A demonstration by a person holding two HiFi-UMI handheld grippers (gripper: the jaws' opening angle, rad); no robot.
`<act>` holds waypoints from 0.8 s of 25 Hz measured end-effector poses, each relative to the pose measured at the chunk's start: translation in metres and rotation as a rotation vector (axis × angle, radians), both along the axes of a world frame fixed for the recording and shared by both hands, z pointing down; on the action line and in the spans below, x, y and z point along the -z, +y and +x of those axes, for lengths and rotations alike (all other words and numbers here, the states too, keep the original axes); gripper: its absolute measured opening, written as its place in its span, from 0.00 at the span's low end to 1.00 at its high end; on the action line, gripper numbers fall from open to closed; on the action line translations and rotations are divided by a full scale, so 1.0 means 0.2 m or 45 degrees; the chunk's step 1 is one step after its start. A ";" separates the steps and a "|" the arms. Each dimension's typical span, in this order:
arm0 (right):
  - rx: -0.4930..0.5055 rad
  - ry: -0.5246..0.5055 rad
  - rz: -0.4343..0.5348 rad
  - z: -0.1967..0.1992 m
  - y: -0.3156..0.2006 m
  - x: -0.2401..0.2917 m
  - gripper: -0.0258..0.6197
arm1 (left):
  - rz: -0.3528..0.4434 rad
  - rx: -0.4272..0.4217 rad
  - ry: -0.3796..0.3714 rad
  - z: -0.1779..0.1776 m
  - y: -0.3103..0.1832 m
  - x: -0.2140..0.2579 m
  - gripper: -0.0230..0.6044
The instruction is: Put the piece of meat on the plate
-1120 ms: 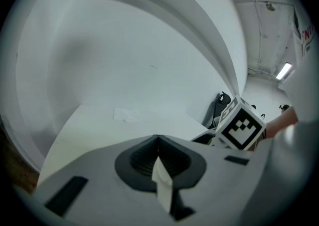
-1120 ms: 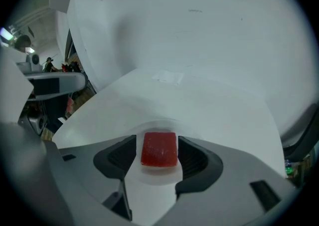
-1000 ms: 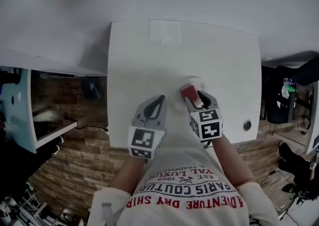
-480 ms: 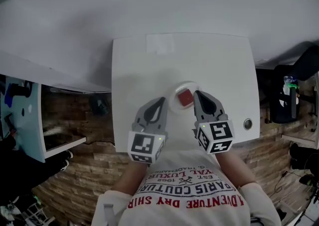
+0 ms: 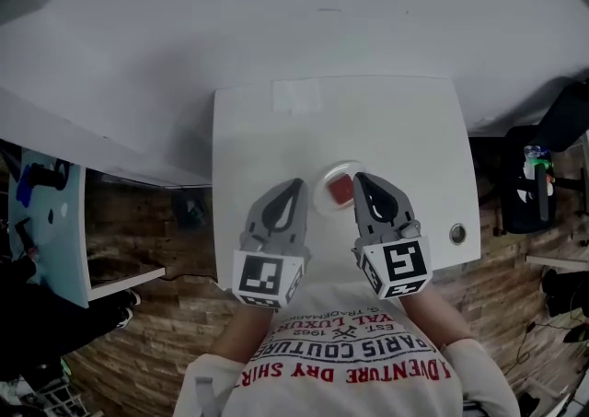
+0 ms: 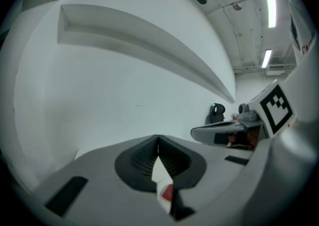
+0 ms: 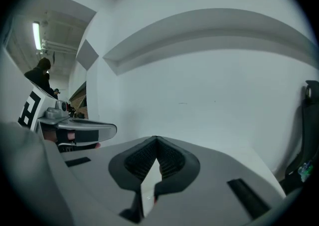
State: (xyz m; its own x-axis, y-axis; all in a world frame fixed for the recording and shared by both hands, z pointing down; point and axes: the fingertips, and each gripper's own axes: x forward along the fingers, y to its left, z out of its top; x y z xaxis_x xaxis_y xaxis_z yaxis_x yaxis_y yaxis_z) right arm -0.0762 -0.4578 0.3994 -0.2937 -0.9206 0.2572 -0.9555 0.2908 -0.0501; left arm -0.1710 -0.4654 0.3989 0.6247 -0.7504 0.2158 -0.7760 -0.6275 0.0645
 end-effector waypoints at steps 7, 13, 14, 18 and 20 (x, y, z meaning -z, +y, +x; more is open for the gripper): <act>-0.034 0.017 0.010 -0.01 -0.01 0.01 0.06 | 0.003 -0.013 0.005 0.00 0.02 -0.01 0.05; -0.032 0.058 0.013 -0.04 0.01 0.00 0.06 | 0.010 -0.026 0.020 0.01 0.03 -0.01 0.05; -0.033 0.063 0.012 -0.04 0.02 -0.01 0.06 | 0.009 -0.029 0.022 0.01 0.03 -0.01 0.05; -0.032 0.075 0.010 -0.04 0.02 -0.03 0.06 | 0.006 -0.039 0.024 0.01 0.04 -0.02 0.05; -0.029 0.076 0.007 -0.05 0.03 -0.04 0.06 | 0.004 -0.045 0.022 0.01 0.04 -0.03 0.05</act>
State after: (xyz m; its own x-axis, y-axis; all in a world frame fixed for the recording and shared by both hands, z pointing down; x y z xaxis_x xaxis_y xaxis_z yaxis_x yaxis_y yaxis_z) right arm -0.0856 -0.4526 0.4069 -0.2571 -0.9284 0.2684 -0.9630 0.2693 0.0090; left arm -0.1681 -0.4572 0.4057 0.6545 -0.7285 0.2024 -0.7521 -0.6546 0.0760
